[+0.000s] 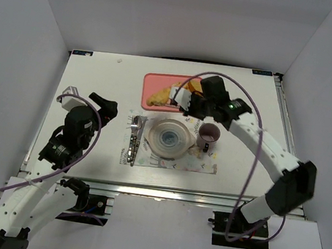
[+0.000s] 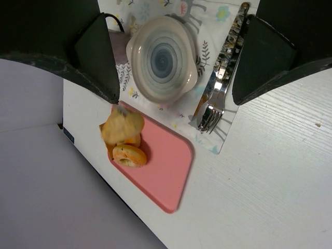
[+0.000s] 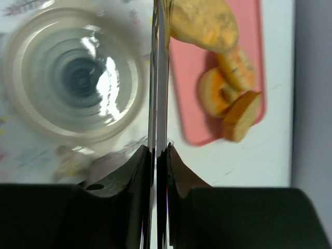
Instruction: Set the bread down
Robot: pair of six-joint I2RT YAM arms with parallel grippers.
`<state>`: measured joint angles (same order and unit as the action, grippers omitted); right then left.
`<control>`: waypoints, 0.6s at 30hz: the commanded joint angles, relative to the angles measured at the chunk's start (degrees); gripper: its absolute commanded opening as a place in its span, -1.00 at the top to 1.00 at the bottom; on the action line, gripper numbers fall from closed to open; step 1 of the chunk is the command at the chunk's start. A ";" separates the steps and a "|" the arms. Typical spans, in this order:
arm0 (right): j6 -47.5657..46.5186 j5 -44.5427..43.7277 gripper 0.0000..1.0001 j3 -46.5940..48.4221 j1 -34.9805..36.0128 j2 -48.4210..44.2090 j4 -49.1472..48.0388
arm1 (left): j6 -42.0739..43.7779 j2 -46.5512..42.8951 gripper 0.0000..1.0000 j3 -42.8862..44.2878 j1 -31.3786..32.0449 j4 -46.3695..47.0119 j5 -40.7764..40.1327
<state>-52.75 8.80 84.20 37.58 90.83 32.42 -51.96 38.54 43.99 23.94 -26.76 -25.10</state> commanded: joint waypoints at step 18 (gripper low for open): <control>9.69 2.89 0.09 -17.94 0.21 -12.25 4.66 | -0.15 -2.50 -0.96 -1.27 -0.04 1.81 -0.21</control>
<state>-43.42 10.13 63.22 37.63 80.34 37.28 -51.75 38.30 43.51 23.94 -24.86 -24.25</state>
